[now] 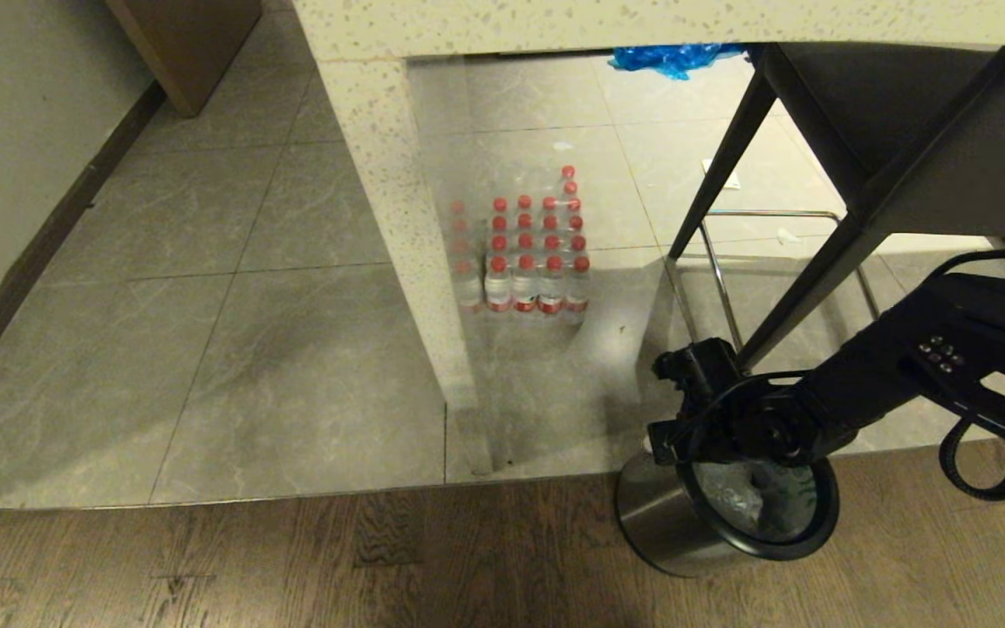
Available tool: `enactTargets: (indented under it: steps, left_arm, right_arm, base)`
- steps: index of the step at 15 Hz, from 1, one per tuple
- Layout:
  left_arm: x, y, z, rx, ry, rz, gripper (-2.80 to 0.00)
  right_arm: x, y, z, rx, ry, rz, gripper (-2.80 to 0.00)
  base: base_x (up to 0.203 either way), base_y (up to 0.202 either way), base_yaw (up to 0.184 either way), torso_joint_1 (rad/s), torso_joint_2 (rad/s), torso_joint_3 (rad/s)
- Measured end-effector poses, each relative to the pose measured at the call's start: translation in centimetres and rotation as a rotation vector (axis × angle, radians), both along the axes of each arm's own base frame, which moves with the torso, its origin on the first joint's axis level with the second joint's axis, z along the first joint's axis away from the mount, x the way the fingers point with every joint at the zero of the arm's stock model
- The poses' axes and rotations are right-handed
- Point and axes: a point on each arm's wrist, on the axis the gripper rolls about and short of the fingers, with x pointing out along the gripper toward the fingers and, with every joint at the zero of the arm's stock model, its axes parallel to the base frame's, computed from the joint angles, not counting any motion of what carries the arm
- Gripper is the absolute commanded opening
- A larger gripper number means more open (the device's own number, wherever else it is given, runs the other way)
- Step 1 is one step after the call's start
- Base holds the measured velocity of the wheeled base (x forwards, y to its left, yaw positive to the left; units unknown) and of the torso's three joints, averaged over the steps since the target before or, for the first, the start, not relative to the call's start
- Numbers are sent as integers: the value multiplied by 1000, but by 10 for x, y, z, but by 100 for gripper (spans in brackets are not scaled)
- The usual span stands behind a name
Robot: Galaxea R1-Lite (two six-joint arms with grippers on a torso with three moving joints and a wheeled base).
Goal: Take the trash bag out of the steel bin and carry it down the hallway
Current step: Place the outer trash can on the ground
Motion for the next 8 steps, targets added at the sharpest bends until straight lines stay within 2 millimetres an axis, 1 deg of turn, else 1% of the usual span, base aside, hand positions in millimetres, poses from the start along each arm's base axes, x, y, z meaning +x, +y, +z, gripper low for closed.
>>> enactTargets:
  steps: [4,6,8]
  left_arm:
    - [0,0,0,0,0,0,-280]
    - [0,0,0,0,0,0,-280]
    - [0,0,0,0,0,0,-280]
  right_arm:
    - [-3,0,-6,-25,21,-5,-280]
    - [-4,-1,-2,-27,18,-4,-280]
    - [-9,-3,7,-21,14,-1,-280]
  base:
    - [0,0,0,0,0,0]
    - [0,0,0,0,0,0]
    - [0,0,0,0,0,0]
